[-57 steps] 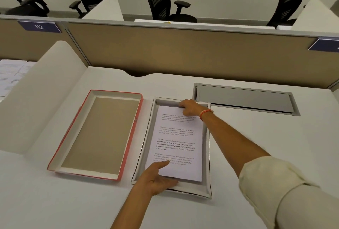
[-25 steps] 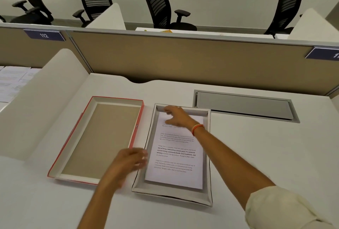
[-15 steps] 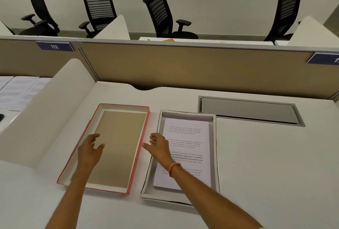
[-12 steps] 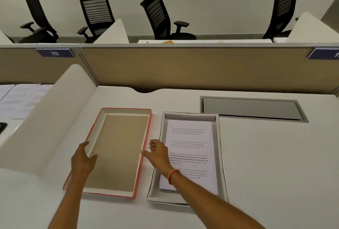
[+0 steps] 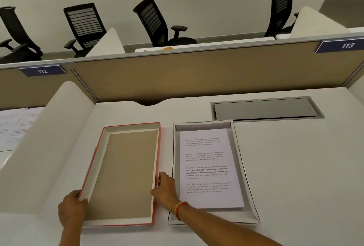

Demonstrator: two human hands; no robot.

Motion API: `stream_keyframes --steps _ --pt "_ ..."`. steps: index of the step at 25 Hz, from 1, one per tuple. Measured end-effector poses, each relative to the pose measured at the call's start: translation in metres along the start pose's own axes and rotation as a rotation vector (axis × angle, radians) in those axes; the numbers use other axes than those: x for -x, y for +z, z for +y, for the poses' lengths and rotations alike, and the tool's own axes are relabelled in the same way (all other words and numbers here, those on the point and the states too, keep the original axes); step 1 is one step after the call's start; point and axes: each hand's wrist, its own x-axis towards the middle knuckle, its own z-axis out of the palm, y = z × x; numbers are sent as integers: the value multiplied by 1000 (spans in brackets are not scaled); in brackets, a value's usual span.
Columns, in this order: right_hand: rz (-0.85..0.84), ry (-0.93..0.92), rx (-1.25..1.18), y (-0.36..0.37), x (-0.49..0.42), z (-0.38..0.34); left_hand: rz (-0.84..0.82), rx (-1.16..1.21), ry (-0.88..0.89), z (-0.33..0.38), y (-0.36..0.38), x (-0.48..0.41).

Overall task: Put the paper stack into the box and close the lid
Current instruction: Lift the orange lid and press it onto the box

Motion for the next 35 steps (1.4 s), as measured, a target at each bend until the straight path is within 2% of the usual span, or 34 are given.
stream_keyframes --steps 4,8,10,14,17,19,21,24,26,29,32,35 --pt "13 -34 38 2 -2 2 24 53 -25 -4 -6 0" --pt "6 -62 56 -2 -4 5 -86 127 70 4 -37 -6" --pt "-4 -62 62 -5 -5 5 -95 224 55 12 -61 -5" --pt "-10 -40 146 -15 -3 -4 8 316 108 40 -99 14" --pt "75 -72 199 -28 2 -29 115 355 169 69 -115 44" --pt "102 -170 127 -38 8 -63 161 383 192 85 -121 62" --pt "54 -241 -9 -46 15 -105 185 402 206 99 -124 82" --pt "-126 -246 -276 -47 24 -164 235 384 215 121 -123 113" --pt "-228 -222 -325 -45 29 -188 286 330 256 136 -118 137" --pt "-230 -235 -405 -47 30 -200 330 258 331 156 -112 168" --pt "-125 -248 -430 -59 30 -201 224 233 328 166 -113 181" --pt "-80 -232 -404 -72 32 -200 37 373 324 168 -116 175"
